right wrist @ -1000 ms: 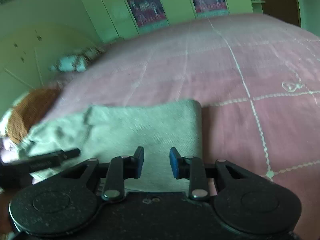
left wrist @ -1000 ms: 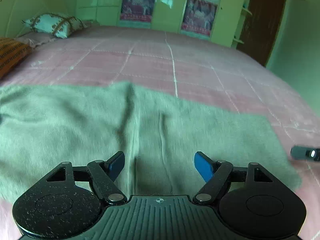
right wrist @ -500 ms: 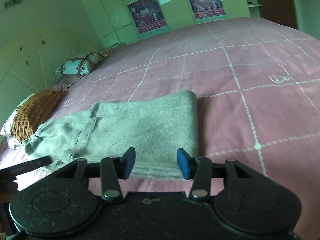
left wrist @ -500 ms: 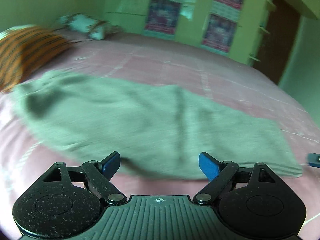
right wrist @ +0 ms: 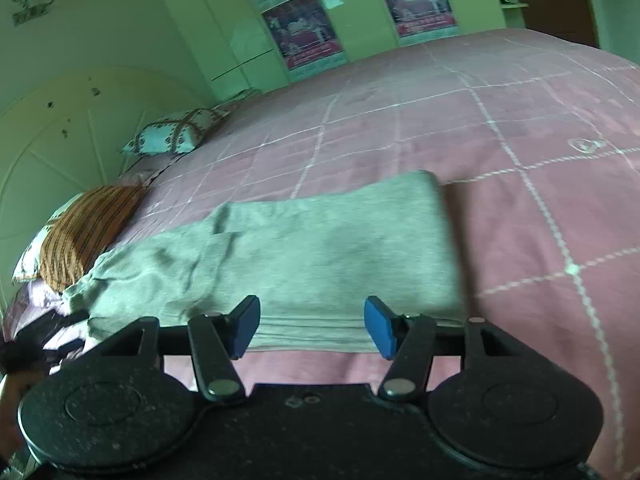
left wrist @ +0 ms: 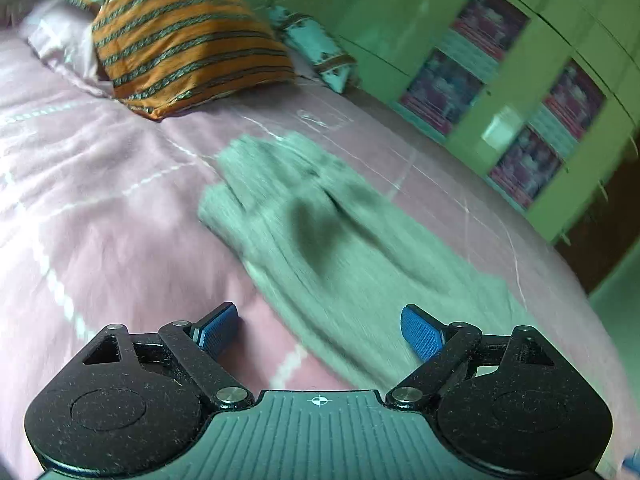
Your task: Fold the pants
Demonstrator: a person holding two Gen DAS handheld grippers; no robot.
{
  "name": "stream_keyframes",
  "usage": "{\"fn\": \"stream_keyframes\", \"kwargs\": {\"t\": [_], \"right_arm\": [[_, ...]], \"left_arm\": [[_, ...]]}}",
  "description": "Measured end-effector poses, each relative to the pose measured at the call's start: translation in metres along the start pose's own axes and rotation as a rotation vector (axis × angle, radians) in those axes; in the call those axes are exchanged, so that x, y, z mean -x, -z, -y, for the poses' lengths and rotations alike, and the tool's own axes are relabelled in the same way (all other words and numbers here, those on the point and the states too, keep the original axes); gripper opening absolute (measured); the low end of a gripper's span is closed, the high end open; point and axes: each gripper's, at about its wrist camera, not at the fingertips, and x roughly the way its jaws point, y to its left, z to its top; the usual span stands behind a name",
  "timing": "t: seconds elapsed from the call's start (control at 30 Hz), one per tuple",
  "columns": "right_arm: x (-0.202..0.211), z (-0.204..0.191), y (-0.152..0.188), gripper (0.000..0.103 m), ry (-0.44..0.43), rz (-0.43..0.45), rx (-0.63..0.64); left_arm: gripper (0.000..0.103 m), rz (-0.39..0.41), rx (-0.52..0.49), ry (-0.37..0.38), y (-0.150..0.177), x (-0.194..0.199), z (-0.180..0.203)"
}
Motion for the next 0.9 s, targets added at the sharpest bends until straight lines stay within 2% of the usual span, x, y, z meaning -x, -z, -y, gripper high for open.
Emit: {"fn": "stream_keyframes", "kwargs": {"t": [0.1,0.2,0.23,0.27,0.33,0.4,0.53,0.63,0.7,0.77,0.8,0.83,0.87,0.9], "right_arm": [[-0.006,-0.013,0.000,0.051,-0.006,-0.009,0.011],[-0.013,-0.023,-0.003,0.051,0.000,-0.016,0.023],[-0.016,-0.028,-0.005,0.051,0.002,-0.017,0.029],[-0.020,-0.033,-0.007,0.051,-0.001,-0.019,0.037],[-0.030,-0.044,-0.011,0.051,-0.004,-0.022,0.061],[-0.043,-0.055,-0.014,0.052,-0.013,-0.036,0.079],[-0.074,-0.084,-0.013,0.053,-0.013,-0.083,0.148],[-0.087,-0.105,-0.011,0.053,-0.020,-0.085,0.194],[-0.092,-0.120,-0.010,0.056,-0.018,-0.070,0.228],[-0.100,-0.132,-0.005,0.065,0.002,-0.069,0.283],[-0.110,-0.137,0.001,0.067,0.043,-0.090,0.333],[-0.124,-0.138,0.007,0.069,0.098,-0.147,0.374],[-0.133,-0.133,0.013,0.072,0.100,-0.174,0.378],[-0.133,-0.128,0.016,0.072,0.090,-0.146,0.363]], "left_arm": [[0.101,-0.002,0.013,0.039,-0.017,-0.025,-0.010],[0.103,0.010,0.022,0.061,-0.026,-0.039,-0.012],[0.092,0.017,0.044,0.071,-0.030,-0.040,-0.014],[0.032,0.040,0.083,0.055,-0.032,-0.036,-0.020],[0.033,0.025,0.155,0.077,-0.033,-0.035,-0.038],[0.033,0.026,0.087,0.084,-0.028,-0.033,-0.040],[0.033,0.016,0.104,0.120,-0.027,-0.035,-0.050],[0.035,0.016,0.098,0.130,-0.028,-0.040,-0.054],[0.035,0.023,0.095,0.142,-0.025,-0.038,-0.058],[0.035,0.033,0.096,0.150,-0.023,-0.038,-0.059],[0.035,0.037,0.094,0.151,-0.020,-0.036,-0.058],[0.036,0.039,0.092,0.152,-0.021,-0.037,-0.058],[0.036,0.040,0.091,0.153,-0.021,-0.037,-0.058],[0.036,0.040,0.090,0.153,-0.021,-0.037,-0.058]]}}
